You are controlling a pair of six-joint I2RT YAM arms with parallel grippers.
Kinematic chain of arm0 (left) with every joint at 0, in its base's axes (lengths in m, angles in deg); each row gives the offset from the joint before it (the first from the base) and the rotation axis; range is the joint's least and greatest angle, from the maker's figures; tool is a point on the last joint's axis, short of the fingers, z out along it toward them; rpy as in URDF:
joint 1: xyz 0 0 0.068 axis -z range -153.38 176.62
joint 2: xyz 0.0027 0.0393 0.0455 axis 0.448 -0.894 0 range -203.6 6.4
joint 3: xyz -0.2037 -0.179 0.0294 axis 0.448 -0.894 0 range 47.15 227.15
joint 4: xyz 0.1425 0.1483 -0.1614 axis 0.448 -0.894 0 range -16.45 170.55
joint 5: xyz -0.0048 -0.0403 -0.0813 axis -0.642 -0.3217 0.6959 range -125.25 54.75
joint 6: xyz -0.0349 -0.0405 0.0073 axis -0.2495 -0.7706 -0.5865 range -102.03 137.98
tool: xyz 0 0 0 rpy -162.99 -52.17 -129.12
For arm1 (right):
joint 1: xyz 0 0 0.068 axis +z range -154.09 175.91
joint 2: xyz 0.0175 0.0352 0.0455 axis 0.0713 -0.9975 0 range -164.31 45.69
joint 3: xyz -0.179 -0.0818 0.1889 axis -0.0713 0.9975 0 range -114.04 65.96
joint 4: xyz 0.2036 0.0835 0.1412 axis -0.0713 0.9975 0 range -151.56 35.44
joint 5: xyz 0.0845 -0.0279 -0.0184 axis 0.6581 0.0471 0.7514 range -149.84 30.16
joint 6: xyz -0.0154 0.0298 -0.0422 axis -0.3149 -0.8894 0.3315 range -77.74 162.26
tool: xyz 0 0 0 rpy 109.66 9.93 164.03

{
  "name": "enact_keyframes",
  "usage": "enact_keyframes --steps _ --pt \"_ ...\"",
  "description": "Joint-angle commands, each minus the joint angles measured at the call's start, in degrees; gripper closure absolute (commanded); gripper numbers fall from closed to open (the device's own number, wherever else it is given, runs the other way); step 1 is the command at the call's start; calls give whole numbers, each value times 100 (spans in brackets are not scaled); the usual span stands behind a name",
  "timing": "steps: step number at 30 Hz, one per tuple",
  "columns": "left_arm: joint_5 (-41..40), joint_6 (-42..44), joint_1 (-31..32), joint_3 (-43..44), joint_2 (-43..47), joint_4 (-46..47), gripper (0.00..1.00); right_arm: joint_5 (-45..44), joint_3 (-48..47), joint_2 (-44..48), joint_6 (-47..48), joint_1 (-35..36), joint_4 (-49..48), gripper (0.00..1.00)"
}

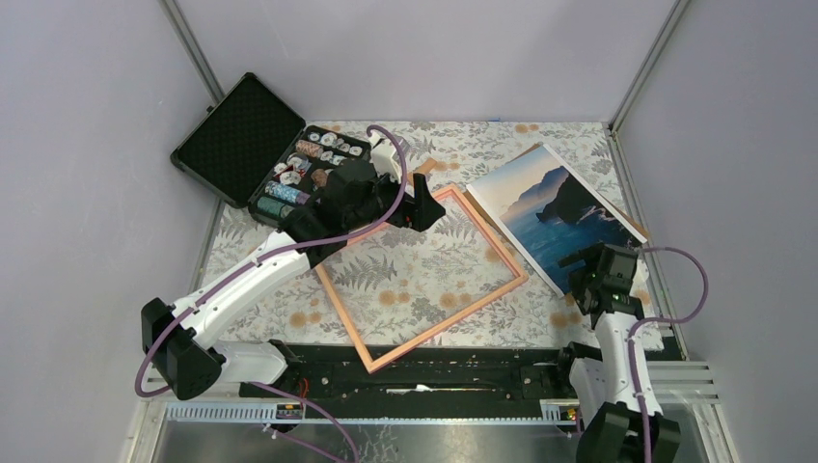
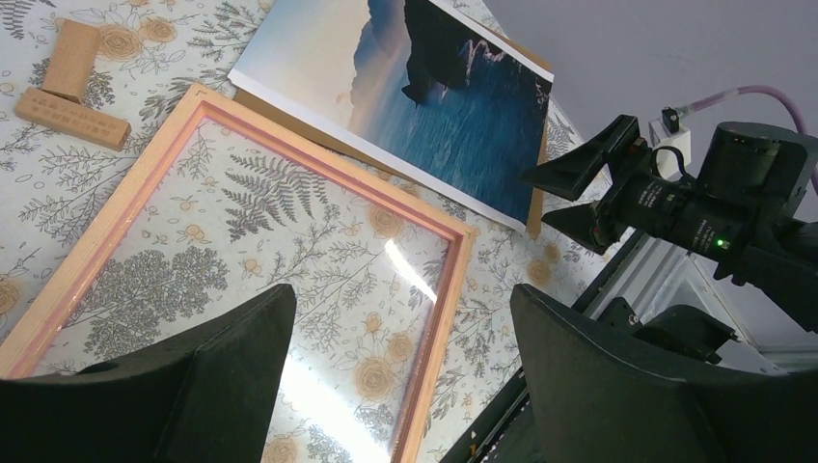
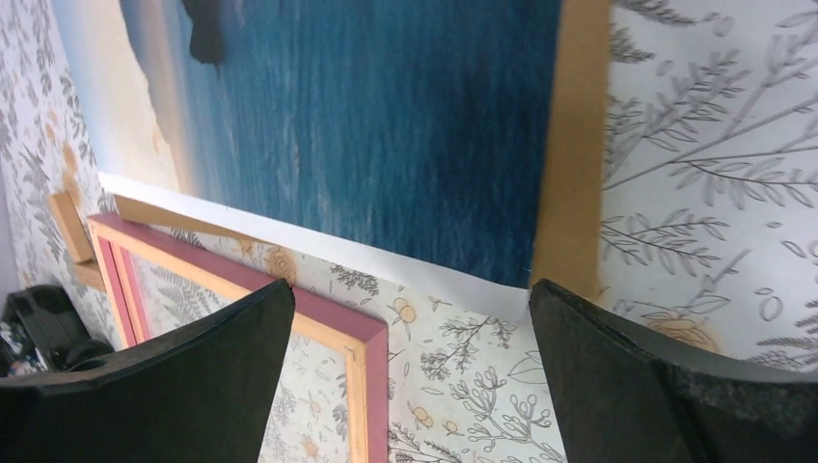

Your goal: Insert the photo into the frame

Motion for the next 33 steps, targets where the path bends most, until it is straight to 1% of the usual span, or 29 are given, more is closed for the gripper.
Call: enact_keyframes --steps 1,5,13,19,24,28,33 --pt "71 39 36 54 135 316 13 240 164 313 -172 -384 204 1" --pt "101 37 37 64 141 308 13 193 426 528 -352 -392 239 1" --pt "135 25 32 74 112 308 13 393 708 441 -497 -395 56 2" --pt "103 36 26 64 108 308 13 356 1025 629 -565 -396 -670 3" --pt "59 53 20 64 99 307 13 703 1336 782 -854 -395 -1380 4" --pt "51 54 26 64 90 309 12 793 1262 882 -898 -395 -1495 6" --pt "75 45 20 71 81 309 12 690 1139 1058 -854 -392 -1521 7"
